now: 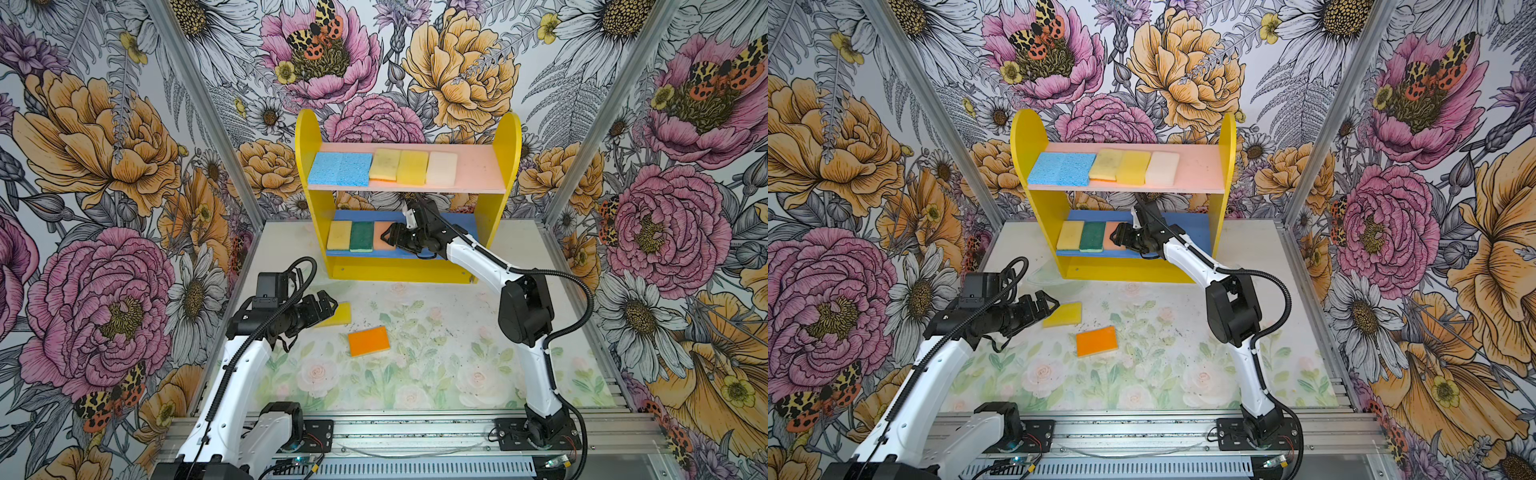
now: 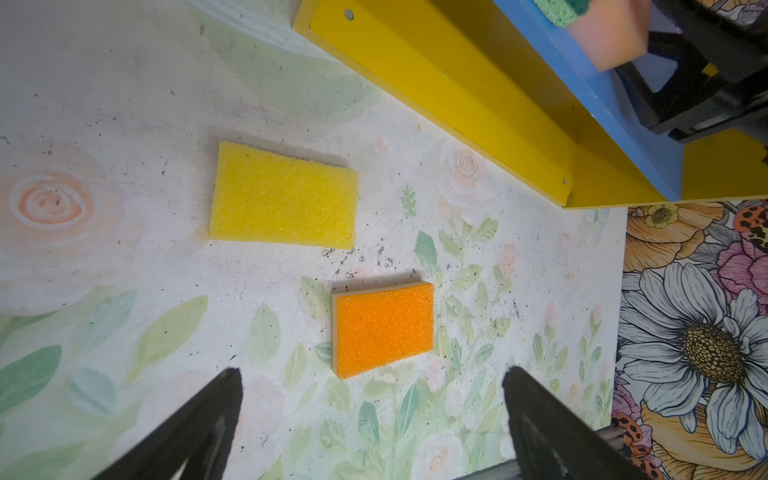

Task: Place and organize the cleaning sponges onto the shelf
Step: 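Lower the peach sponge onto the blue shelf beside the green sponge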

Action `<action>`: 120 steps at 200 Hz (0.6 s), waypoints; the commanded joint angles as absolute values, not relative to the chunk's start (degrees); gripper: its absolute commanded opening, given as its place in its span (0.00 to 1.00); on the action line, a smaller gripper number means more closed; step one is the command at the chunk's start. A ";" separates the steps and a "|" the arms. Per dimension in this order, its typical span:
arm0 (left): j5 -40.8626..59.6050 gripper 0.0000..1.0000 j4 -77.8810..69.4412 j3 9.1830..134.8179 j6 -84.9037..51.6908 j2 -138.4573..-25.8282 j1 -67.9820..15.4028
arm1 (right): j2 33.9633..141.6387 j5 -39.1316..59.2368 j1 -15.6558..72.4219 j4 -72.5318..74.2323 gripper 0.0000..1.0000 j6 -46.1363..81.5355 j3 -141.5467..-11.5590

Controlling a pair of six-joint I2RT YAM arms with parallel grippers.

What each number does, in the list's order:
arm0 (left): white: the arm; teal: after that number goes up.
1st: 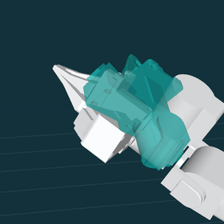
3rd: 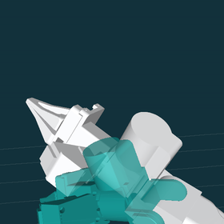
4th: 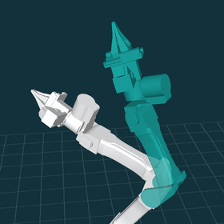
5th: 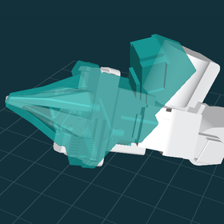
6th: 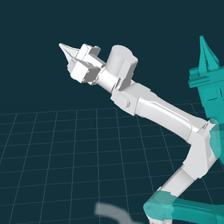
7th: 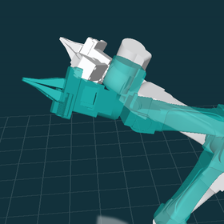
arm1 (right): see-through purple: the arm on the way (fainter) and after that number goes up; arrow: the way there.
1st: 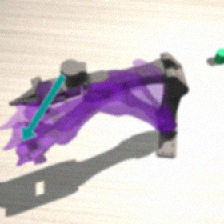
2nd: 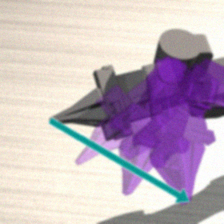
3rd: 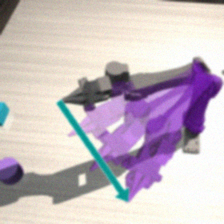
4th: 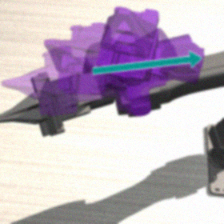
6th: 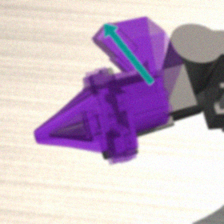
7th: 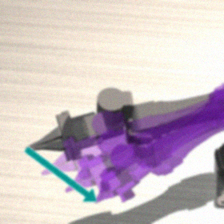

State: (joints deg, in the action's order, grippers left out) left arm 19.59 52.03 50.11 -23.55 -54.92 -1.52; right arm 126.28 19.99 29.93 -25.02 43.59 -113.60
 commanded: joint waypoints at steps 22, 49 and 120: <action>20.31 0.99 50.13 49.51 -22.41 -55.35 -1.85 | 128.73 22.05 29.93 -26.98 0.66 42.68 -115.01; 20.36 0.99 50.14 49.49 -22.41 -55.46 -1.76 | 127.98 21.85 29.99 -27.01 0.66 42.67 -113.77; 20.24 0.99 50.12 49.41 -22.48 -55.46 -1.74 | 120.52 17.81 29.86 -26.10 0.66 42.25 -106.35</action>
